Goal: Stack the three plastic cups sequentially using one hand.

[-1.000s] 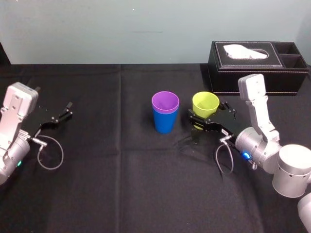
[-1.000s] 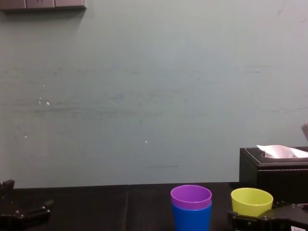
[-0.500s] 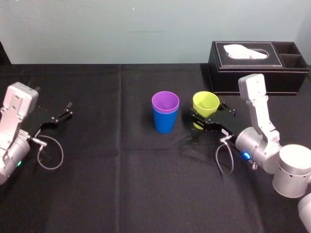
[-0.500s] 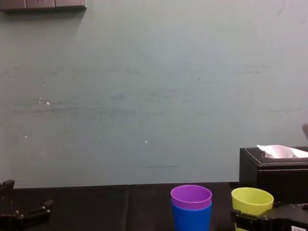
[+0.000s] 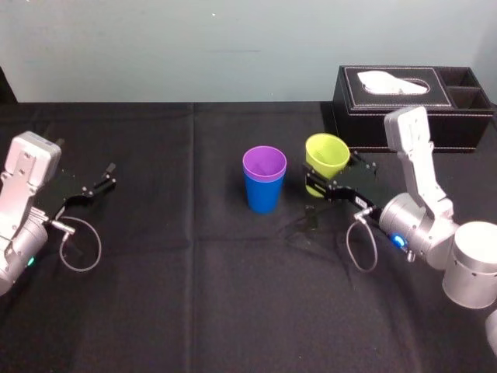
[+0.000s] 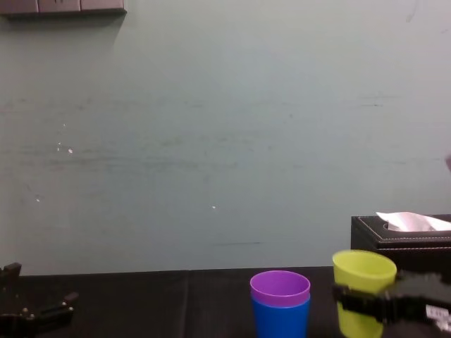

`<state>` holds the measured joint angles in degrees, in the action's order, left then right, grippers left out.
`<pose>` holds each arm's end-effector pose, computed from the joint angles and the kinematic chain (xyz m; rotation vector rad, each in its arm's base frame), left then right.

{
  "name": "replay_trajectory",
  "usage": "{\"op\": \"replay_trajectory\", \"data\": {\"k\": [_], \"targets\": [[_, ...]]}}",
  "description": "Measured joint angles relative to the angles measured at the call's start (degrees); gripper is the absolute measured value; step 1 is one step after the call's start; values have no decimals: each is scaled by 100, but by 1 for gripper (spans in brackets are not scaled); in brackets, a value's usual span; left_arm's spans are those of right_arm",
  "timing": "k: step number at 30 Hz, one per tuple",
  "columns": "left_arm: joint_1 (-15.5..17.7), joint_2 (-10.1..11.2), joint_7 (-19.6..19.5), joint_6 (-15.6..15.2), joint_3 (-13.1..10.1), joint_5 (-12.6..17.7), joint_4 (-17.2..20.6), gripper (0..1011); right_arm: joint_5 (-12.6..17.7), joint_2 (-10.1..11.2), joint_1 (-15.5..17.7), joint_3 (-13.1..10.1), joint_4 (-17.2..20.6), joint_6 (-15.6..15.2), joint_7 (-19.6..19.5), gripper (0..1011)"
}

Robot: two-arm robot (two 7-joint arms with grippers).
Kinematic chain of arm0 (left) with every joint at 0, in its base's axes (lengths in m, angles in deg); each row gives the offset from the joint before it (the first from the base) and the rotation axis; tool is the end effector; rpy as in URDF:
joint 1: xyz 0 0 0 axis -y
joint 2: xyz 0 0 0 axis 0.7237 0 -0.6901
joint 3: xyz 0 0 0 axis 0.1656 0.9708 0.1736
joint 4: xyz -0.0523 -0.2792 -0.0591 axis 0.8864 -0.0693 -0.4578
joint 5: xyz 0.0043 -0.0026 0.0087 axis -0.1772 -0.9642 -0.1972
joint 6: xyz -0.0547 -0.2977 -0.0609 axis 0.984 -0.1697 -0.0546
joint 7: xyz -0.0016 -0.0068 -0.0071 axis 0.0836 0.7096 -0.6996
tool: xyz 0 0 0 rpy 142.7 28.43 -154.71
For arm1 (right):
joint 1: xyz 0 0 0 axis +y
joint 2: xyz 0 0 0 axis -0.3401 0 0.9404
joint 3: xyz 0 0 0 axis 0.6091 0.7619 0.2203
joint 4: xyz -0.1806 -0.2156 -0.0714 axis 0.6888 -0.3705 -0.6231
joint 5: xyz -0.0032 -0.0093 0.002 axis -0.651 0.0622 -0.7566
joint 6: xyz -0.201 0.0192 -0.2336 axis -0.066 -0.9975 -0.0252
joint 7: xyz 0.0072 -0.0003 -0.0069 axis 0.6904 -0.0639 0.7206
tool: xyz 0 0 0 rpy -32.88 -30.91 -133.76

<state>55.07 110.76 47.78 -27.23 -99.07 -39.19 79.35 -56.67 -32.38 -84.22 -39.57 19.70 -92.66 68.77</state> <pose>0.3580 0.0826 -0.3023 0.3044 -0.2851 1.2480 0.3901 -0.0256 -0.2862 -0.1782 0.0215 -1.0489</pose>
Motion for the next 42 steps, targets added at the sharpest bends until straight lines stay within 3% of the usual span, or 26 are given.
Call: {"op": "replay_trajectory", "data": {"k": [13,25,34,42], "targets": [[0,0,0,0,0,0,0,1011,62,278,-484,204,456,-362,362,730],[0,0,0,0,0,0,0,1011,195,194,-1018,533,348,-546,548,730],[0,0,0,0,0,0,0,1011,326,132,-1128,768,336,-571,648,730],[0,0,0,0,0,0,0,1011,485,200,-1044,922,367,-585,720,730]]}}
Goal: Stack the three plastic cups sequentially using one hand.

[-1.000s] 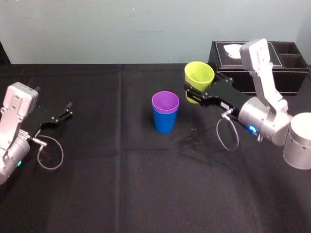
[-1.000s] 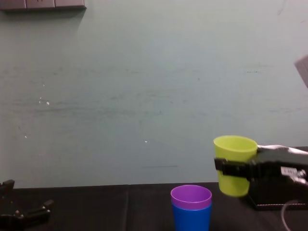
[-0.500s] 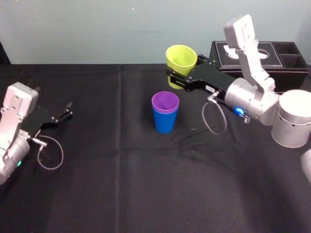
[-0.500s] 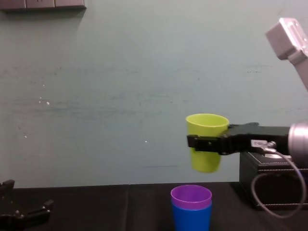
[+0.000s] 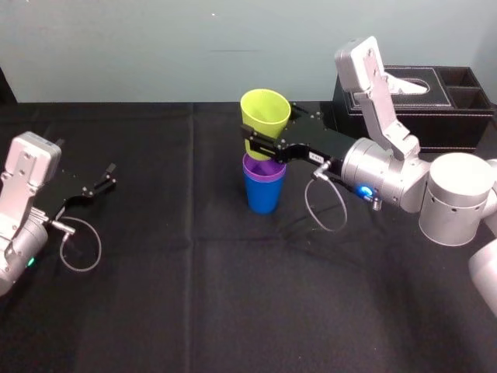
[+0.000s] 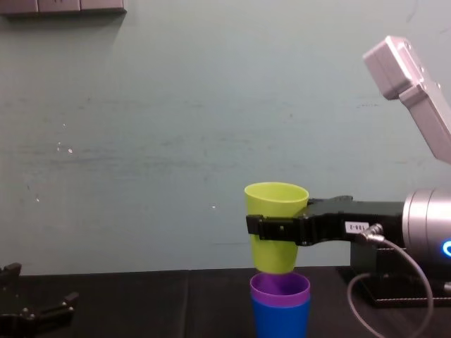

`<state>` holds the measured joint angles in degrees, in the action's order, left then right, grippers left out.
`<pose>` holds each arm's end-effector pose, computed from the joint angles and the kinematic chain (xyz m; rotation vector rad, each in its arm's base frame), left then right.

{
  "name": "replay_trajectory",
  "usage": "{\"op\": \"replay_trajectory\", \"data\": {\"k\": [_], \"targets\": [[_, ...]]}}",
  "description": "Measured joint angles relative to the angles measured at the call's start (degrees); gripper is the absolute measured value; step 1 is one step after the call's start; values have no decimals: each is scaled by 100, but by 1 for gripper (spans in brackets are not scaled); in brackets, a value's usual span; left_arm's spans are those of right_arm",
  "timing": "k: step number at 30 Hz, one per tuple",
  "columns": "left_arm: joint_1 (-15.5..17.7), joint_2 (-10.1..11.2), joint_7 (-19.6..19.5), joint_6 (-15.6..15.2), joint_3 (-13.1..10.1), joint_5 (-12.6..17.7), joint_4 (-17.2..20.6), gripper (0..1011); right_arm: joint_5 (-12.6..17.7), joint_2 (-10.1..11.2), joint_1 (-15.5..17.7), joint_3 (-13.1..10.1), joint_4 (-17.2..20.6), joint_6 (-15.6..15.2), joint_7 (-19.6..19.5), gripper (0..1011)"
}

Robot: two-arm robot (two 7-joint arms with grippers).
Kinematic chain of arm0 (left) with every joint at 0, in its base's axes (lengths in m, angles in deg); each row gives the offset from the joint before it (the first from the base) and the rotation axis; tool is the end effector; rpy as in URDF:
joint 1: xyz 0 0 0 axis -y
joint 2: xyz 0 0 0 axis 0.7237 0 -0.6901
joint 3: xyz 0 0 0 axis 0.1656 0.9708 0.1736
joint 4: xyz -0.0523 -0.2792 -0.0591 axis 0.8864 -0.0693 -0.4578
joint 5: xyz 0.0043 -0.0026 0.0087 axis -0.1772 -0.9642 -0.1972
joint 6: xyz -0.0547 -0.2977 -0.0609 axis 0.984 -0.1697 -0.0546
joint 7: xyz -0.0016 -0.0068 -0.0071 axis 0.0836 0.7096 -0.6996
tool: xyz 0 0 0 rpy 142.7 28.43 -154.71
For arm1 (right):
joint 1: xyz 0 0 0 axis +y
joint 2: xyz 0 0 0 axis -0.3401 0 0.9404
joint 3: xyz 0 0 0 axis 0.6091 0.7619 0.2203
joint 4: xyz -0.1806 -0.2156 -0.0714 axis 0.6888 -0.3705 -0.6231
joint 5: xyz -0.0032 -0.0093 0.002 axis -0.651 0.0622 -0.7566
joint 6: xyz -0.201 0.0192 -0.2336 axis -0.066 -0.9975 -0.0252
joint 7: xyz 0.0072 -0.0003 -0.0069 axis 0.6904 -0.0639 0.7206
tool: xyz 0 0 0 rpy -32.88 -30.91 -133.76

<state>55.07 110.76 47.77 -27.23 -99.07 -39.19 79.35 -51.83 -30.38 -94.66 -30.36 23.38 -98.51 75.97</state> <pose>0.3580 0.0826 -0.3023 0.3044 -0.2850 1.2478 0.4212 0.0151 -0.2144 -0.1566 -0.0499 -0.7801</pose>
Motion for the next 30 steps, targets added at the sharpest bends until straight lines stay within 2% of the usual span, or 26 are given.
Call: {"op": "replay_trajectory", "data": {"k": [12,30], "targets": [[0,0,0,0,0,0,0,1011,92,75,52,81,-79,38,-55,730],[0,0,0,0,0,0,0,1011,76,37,5,184,-340,149,-92,730]]}}
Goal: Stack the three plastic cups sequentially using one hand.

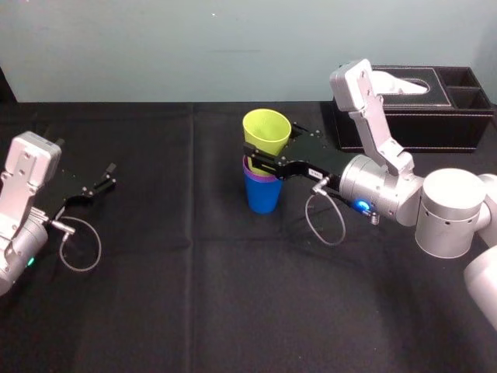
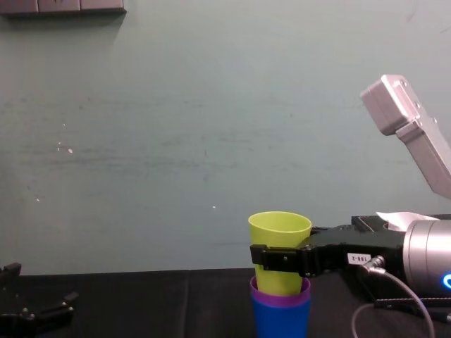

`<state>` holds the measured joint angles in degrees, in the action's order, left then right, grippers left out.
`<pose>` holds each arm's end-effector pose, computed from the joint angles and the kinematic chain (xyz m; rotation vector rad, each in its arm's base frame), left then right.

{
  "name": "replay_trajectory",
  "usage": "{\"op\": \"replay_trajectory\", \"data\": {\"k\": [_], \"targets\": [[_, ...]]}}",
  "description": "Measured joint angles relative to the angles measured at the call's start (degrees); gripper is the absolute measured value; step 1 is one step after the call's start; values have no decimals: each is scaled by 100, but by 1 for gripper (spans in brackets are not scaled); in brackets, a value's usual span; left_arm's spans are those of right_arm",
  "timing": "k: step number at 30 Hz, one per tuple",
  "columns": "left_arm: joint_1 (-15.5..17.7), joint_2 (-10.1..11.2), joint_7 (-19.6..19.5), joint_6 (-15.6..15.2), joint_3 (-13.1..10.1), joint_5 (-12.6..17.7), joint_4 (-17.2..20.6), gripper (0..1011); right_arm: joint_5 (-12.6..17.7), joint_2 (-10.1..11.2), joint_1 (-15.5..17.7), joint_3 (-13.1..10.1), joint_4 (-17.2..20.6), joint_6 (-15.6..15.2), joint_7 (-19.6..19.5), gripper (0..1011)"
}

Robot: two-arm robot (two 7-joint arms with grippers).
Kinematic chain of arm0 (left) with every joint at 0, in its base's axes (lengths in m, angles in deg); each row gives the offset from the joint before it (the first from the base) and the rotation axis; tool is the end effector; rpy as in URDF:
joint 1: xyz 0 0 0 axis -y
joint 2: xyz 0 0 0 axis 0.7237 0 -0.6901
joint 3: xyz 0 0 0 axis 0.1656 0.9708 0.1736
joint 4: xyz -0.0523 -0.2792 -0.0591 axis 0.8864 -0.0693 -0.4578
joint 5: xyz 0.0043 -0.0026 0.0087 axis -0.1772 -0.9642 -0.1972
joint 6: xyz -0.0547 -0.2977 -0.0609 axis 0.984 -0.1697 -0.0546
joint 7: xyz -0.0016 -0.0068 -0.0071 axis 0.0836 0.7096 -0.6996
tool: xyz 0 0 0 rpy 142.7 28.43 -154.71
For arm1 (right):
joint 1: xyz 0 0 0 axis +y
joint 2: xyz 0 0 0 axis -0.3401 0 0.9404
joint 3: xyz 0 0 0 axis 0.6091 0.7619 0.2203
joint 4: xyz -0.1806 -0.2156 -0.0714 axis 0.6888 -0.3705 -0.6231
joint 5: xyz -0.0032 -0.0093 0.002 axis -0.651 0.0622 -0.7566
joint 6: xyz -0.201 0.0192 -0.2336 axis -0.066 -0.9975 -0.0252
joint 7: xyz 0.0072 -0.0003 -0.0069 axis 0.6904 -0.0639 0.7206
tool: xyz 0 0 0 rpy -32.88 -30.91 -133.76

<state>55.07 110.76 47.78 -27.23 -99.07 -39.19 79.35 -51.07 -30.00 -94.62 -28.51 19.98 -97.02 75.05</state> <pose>0.3580 0.0826 -0.3023 0.3044 -0.2851 1.2480 0.4222 0.0138 -0.2361 -0.1859 -0.0169 -0.7892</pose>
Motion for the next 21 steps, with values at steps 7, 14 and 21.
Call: {"op": "replay_trajectory", "data": {"k": [7,14,21], "targets": [[0,0,0,0,0,0,0,1011,-60,-5,0,37,-59,2,-27,730],[1,0,0,0,0,0,0,1011,-66,-6,1,38,-62,0,-27,730],[0,0,0,0,0,0,0,1011,-65,-7,3,31,-57,0,-25,730]]}}
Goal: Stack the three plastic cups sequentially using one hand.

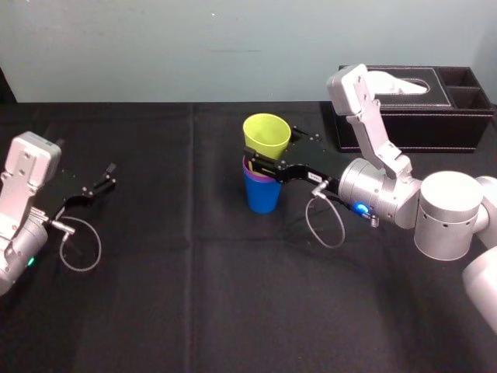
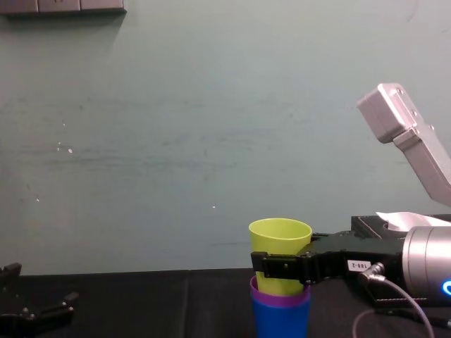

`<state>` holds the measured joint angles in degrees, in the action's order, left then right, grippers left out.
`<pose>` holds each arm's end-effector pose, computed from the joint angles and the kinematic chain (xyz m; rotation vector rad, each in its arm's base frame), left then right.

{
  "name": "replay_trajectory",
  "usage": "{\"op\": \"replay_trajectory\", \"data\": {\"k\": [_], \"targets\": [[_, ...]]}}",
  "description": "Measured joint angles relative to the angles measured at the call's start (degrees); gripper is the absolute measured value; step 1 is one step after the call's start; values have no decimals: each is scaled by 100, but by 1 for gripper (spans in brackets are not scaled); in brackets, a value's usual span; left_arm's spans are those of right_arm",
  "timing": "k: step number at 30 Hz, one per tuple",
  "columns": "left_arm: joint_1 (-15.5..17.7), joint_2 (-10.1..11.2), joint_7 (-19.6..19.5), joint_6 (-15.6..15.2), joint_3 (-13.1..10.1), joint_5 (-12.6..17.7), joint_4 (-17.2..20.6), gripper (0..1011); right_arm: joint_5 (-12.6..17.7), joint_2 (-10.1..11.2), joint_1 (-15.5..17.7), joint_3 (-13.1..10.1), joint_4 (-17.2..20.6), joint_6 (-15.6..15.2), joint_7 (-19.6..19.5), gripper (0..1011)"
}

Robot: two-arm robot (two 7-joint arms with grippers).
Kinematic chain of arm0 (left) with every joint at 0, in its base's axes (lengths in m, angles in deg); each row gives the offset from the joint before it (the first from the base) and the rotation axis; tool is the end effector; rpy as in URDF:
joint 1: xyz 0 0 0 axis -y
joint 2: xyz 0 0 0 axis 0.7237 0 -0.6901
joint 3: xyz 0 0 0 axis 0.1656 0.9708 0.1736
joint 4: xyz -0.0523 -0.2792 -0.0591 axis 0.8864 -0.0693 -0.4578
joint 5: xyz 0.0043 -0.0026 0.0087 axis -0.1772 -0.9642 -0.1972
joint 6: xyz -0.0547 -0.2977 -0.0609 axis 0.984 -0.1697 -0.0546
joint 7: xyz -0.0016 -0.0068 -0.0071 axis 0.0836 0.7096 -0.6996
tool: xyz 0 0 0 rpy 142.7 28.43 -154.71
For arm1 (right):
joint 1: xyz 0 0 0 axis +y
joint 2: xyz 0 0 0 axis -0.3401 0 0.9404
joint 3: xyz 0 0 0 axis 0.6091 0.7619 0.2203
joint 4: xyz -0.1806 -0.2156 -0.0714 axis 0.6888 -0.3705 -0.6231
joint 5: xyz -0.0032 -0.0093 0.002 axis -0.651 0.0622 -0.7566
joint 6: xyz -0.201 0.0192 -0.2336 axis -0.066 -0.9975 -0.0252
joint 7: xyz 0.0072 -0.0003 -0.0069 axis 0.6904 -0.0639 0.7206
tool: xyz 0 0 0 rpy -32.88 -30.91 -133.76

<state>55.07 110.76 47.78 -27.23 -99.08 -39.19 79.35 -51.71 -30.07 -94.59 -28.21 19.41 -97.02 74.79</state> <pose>0.3580 0.0826 -0.3023 0.3044 -0.2850 1.2478 0.4222 0.0143 -0.2399 -0.2021 -0.0166 -0.7933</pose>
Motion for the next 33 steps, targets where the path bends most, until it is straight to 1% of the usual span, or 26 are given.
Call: {"op": "replay_trajectory", "data": {"k": [3,5,9,11,14,16,25,30,33], "targets": [[0,0,0,0,0,0,0,1011,0,0,0,-2,1,0,0,730],[0,0,0,0,0,0,0,1011,1,0,0,-3,2,0,0,752],[0,0,0,0,0,0,0,1011,2,0,0,-6,4,0,0,838],[0,0,0,0,0,0,0,1011,3,0,0,-7,6,0,0,909],[0,0,0,0,0,0,0,1011,4,0,0,-9,8,0,0,985],[0,0,0,0,0,0,0,1011,5,0,0,-9,8,0,0,1004],[0,0,0,0,0,0,0,1011,5,1,6,-14,18,3,-11,1004],[0,0,0,0,0,0,0,1011,-101,17,140,-141,180,115,-281,1004],[0,0,0,0,0,0,0,1011,-235,-10,331,-304,363,205,-627,1004]]}}
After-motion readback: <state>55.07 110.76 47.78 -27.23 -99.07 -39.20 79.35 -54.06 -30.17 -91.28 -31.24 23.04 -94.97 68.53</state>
